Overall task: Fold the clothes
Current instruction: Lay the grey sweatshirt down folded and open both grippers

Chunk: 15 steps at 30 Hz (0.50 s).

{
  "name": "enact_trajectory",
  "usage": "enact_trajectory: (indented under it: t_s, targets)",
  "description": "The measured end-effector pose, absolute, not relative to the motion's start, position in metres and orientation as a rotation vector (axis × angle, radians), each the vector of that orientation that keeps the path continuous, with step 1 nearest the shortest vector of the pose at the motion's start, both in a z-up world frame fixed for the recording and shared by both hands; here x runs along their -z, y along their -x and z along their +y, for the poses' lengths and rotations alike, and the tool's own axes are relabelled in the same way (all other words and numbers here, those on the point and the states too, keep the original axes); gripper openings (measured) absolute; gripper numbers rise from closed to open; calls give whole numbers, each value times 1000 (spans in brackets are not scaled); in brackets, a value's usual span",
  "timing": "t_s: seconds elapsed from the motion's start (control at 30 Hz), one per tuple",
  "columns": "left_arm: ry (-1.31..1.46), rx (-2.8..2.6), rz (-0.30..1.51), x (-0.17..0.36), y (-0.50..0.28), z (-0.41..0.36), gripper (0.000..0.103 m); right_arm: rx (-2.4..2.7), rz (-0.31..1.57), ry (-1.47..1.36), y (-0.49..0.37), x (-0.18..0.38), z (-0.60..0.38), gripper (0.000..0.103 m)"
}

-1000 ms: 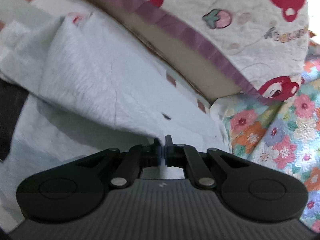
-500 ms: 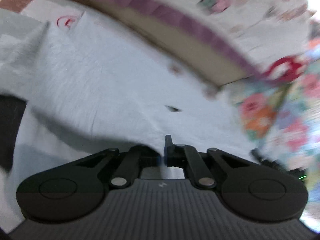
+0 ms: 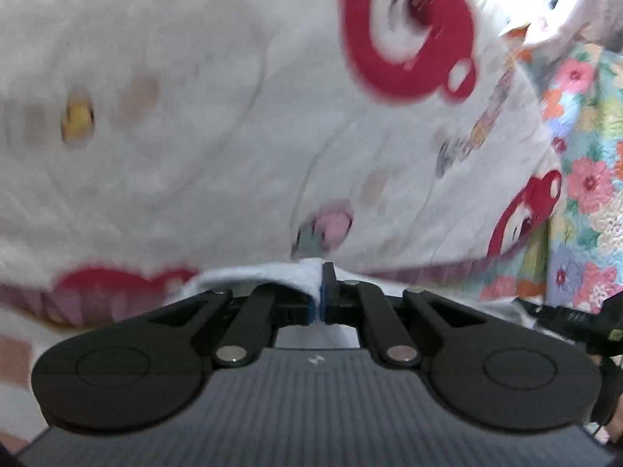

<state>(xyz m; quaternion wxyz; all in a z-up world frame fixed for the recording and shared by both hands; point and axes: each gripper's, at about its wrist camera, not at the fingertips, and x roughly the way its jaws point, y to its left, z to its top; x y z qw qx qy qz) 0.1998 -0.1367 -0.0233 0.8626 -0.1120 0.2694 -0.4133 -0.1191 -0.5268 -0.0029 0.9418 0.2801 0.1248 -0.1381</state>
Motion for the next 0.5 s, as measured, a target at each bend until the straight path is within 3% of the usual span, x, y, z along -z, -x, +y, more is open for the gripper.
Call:
enact_trajectory:
  t_s: [0.07, 0.3, 0.4, 0.5]
  targets:
    - [255, 834, 624, 44, -190, -125, 3, 263, 225, -559, 124, 1, -516, 6]
    - [268, 724, 1032, 180, -162, -101, 3, 336, 550, -672, 157, 110, -491, 5]
    - [254, 720, 1075, 195, -158, -103, 3, 342, 650, -662, 160, 139, -478, 5]
    - [263, 764, 999, 167, -156, -100, 3, 333, 611, -670, 159, 128, -477, 5]
